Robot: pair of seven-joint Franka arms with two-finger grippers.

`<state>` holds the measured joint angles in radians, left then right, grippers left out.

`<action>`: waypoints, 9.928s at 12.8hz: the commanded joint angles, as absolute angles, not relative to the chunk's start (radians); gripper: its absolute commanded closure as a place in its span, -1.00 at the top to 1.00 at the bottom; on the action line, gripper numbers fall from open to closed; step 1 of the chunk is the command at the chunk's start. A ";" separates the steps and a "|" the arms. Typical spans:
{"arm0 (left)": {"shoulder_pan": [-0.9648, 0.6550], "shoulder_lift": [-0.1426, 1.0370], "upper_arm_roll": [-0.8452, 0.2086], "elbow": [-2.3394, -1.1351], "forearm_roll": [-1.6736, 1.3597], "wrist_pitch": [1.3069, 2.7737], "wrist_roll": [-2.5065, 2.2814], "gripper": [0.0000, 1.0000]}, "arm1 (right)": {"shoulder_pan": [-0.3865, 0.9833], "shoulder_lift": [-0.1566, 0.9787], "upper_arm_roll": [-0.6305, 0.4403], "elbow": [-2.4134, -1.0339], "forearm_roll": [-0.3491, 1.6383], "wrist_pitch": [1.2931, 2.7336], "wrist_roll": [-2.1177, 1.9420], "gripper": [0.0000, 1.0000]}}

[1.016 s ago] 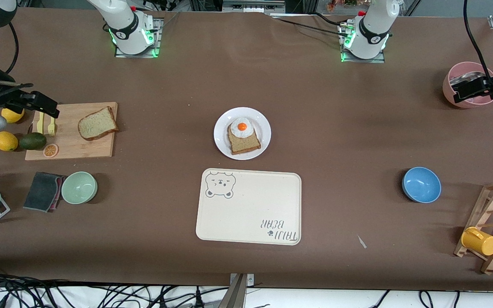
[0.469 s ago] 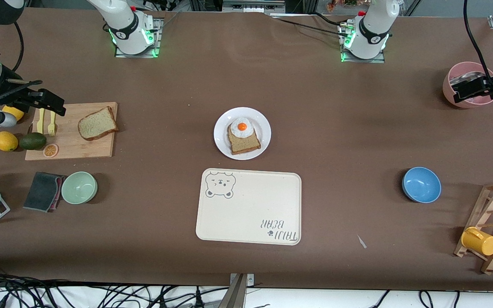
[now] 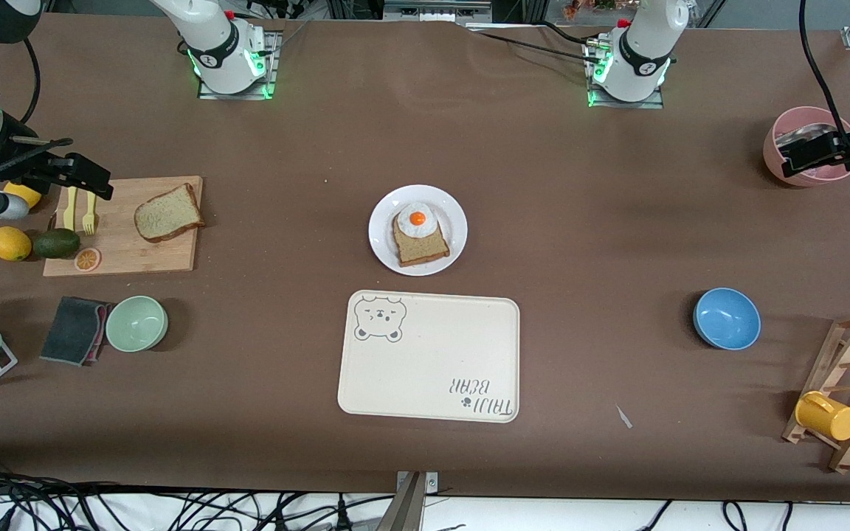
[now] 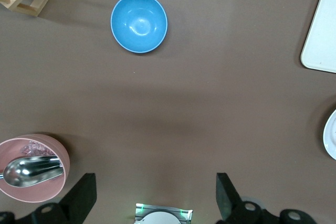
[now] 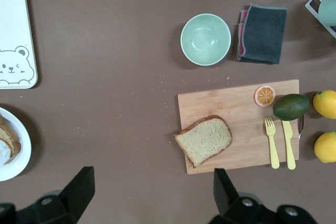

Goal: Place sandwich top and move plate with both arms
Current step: 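Move the right gripper toward the bread slice on the cutting board, then lower the right gripper and grasp the bread slice's crust edge, then lift the bread slice with the right gripper and carry it over the plate, then lower the bread onto the egg slice and open the right gripper, then withdraw the right gripper while the left gripper reaches toward the plate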

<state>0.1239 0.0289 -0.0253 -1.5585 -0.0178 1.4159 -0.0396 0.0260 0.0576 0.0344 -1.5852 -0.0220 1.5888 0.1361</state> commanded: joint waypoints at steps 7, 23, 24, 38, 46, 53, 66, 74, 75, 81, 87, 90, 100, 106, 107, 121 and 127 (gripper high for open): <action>0.133 0.014 -0.028 -1.562 -0.046 1.405 -0.028 1.00 | 0.040 0.061 0.041 -1.578 -0.043 1.572 0.138 1.00; 0.133 0.015 -0.028 -1.560 -0.046 1.405 -0.028 1.00 | 0.063 0.121 0.040 -2.163 -0.259 2.123 0.273 0.99; 0.133 0.014 -0.028 -1.560 -0.046 1.405 -0.028 1.00 | 0.063 0.150 0.040 -2.184 -0.303 2.144 0.306 0.99; 0.133 0.021 -0.029 -1.562 -0.060 1.410 -0.028 1.00 | 0.141 0.341 0.040 -2.233 -0.483 2.203 0.491 0.69; 0.129 0.018 -0.040 -1.548 -0.048 1.402 -0.015 1.00 | 0.140 0.368 0.035 -2.261 -0.522 2.204 0.541 0.53; 0.124 0.025 -0.075 -1.545 -0.050 1.410 -0.009 1.00 | 0.140 0.371 0.032 -2.258 -0.522 2.169 0.548 -0.46; 0.038 0.015 -0.014 -1.549 -0.052 1.430 -0.003 1.00 | 0.161 0.341 0.190 -1.929 -0.352 1.761 0.549 -1.00; 0.045 0.011 -0.017 -1.563 -0.049 1.437 -0.003 1.00 | 0.300 0.457 0.354 -1.633 -0.153 1.793 0.874 -1.00; 0.046 0.011 -0.017 -1.563 -0.049 1.437 -0.003 1.00 | 0.351 0.501 0.353 -1.564 -0.146 1.795 0.955 -1.00; 0.044 0.000 -0.015 -1.585 -0.041 1.437 -0.003 1.00 | 0.520 0.664 0.351 -1.384 -0.158 1.964 1.192 -1.00; 0.048 -0.005 -0.015 -1.609 -0.043 1.437 -0.003 1.00 | 0.601 0.712 0.325 -1.361 -0.169 2.029 1.235 -1.00; 0.048 -0.005 -0.015 -1.609 -0.048 1.437 -0.003 1.00 | 0.606 0.719 0.322 -1.355 -0.170 2.039 1.247 -1.00; 0.048 -0.005 -0.015 -1.612 -0.054 1.437 -0.003 1.00 | 0.534 0.664 0.285 -1.325 -0.160 1.982 1.191 1.00; 0.040 -0.023 -0.017 -1.712 -0.057 1.572 -0.003 1.00 | 0.433 0.471 0.200 -1.394 -0.132 1.777 0.873 1.00; 0.035 -0.035 -0.017 -1.761 -0.057 1.622 -0.003 1.00 | 0.422 0.447 0.169 -1.408 -0.129 1.761 0.835 1.00; -0.037 0.040 -0.067 -2.178 -0.057 2.256 -0.021 1.00 | 0.332 0.147 -0.270 -1.565 0.054 1.605 0.184 1.00; -0.083 0.143 -0.092 -2.192 -0.263 2.352 -0.018 1.00 | 0.009 -0.044 0.023 -1.732 0.052 1.650 0.189 1.00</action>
